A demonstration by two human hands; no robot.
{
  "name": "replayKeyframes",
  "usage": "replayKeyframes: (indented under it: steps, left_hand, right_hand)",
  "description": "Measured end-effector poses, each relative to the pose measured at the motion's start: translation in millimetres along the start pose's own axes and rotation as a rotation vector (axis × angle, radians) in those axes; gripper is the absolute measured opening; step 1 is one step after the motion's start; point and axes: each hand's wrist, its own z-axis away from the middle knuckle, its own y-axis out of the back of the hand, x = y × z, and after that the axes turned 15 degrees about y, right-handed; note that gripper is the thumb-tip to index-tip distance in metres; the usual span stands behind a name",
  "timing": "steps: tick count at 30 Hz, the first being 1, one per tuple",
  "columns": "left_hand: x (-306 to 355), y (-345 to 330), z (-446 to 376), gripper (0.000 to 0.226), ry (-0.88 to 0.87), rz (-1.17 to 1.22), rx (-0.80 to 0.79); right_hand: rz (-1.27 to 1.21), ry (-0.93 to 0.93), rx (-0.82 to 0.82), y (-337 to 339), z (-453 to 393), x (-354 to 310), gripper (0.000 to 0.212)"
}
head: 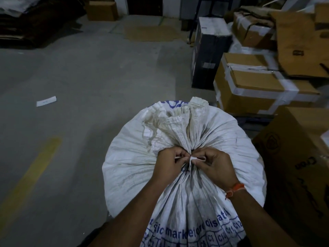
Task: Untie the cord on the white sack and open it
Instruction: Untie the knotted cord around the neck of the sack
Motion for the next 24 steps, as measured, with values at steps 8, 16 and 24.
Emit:
replayKeyframes:
  steps: [8, 16, 24]
  left_hand:
    - [-6.0, 14.2, -2.0, 0.003, 0.007, 0.000, 0.002]
    - [-3.0, 2.0, 1.1, 0.003, 0.029, 0.040, 0.026]
    - [-3.5, 0.3, 5.4, 0.008, 0.038, 0.046, 0.044]
  right_hand:
    - [0.000, -0.014, 0.013, 2.7, -1.7, -4.0, 0.014]
    - [0.020, -0.005, 0.001, -0.3, -2.8, -7.2, 0.015]
    - [0.036, -0.010, -0.002, -1.3, -4.3, -10.8, 0.014]
